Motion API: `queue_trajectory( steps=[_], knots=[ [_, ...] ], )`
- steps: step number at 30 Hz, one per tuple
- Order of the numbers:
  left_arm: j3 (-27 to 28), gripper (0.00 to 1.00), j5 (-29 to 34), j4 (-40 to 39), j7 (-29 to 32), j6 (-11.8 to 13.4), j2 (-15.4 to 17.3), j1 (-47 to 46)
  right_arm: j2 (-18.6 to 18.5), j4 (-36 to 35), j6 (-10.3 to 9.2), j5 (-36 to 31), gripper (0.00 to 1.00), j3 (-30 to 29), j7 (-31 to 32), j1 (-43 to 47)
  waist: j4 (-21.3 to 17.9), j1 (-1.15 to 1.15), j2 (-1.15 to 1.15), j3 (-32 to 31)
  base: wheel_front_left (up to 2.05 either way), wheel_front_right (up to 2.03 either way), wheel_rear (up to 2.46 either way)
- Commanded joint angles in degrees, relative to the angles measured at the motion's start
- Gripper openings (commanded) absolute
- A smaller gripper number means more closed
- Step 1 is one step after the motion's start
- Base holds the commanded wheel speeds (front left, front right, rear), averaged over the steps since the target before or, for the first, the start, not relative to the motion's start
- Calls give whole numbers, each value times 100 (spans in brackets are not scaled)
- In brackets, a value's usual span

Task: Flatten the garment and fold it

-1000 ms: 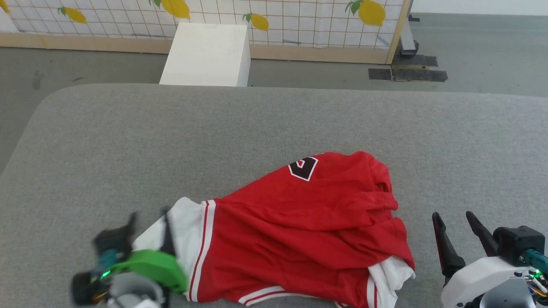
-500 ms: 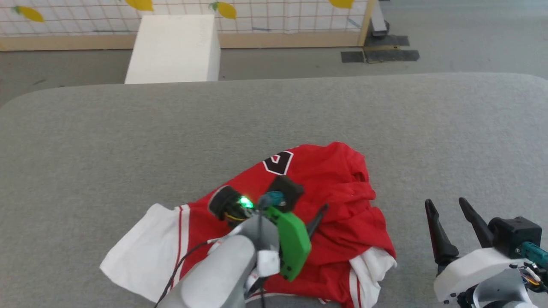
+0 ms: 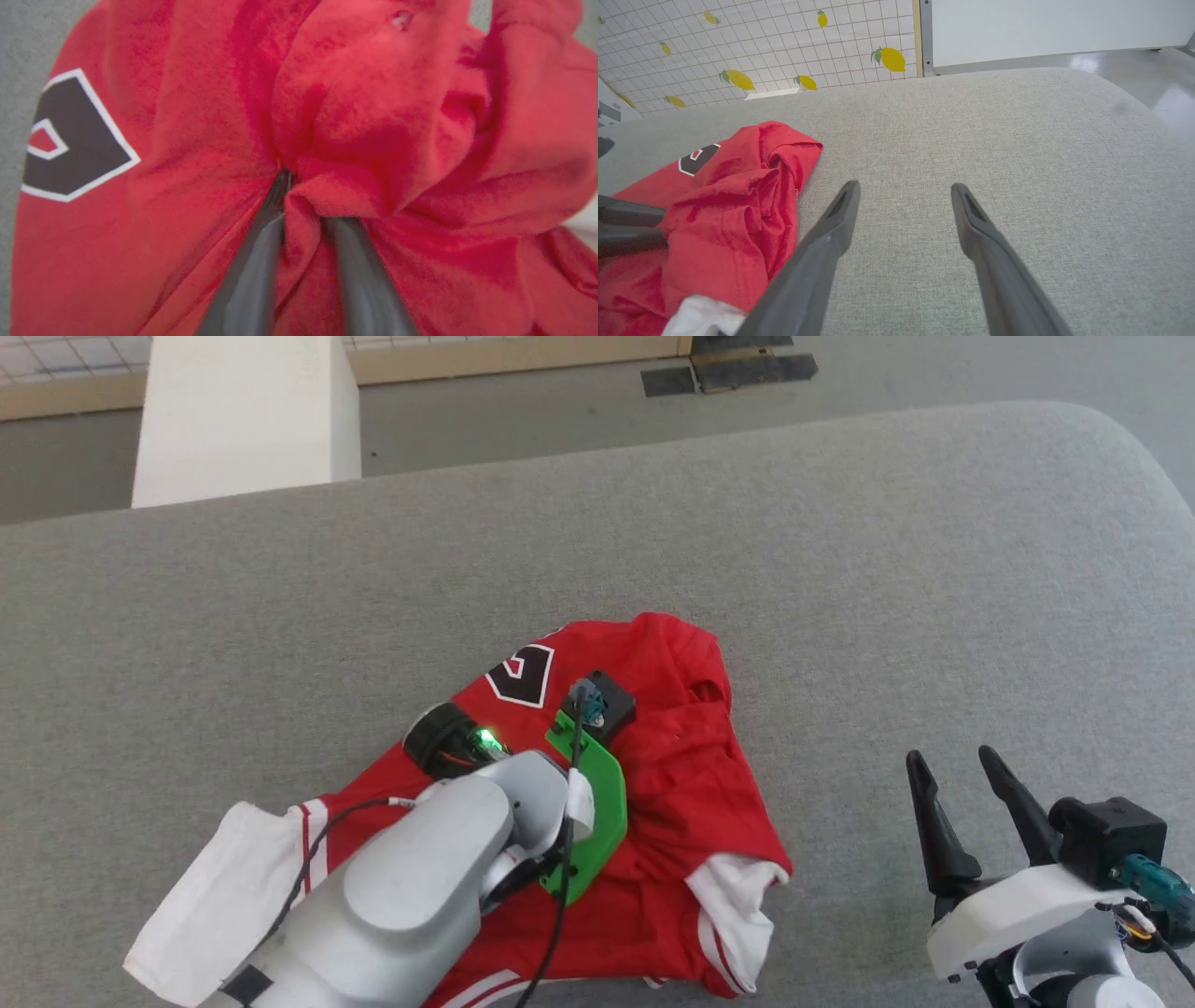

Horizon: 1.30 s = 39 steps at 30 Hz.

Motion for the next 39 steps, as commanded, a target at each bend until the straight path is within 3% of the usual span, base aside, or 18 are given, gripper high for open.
queue_trajectory(
  steps=[1,7,15,16,17,18,23,31,36,39],
  knots=[
    [-1,0,-40,-2,-82,8,126,-6,0,20,-9,38,100,14,-69,-125,-92,0,0,119,0,0,0],
    [734,0,-268,-355,-793,174,476,-398,0,64,-9,31,100,24,-111,-199,-92,0,0,209,0,0,0],
    [2069,0,-869,-165,-1652,824,945,-529,0,123,-9,24,100,154,-125,-279,-135,0,0,242,0,0,0],
    [2189,9,-933,-71,-1726,933,970,-471,0,135,-9,27,100,178,-127,-281,-137,0,0,236,0,0,0],
    [2270,46,-966,7,-1796,1029,983,-413,0,146,-9,32,100,195,-129,-281,-135,0,0,224,0,0,0],
    [2328,100,-987,106,-1864,1126,988,-323,0,160,-9,37,100,216,-127,-278,-128,0,0,205,0,0,0],
    [2513,100,-1193,252,-2398,1312,763,265,0,188,-9,35,100,301,-109,-256,1,0,0,46,0,0,0],
    [3025,100,-1317,-242,-4269,1576,345,1446,0,137,-9,99,100,499,-148,-517,505,0,0,-172,0,0,0],
    [3763,100,-802,-1165,-4537,1834,60,1989,0,391,-9,133,100,663,-181,-1195,1021,0,0,-68,0,0,0],
    [4311,100,-136,-1851,-4541,1752,-283,2345,0,793,-9,95,100,743,-92,-1817,1354,0,0,87,0,0,0]
  ],
)
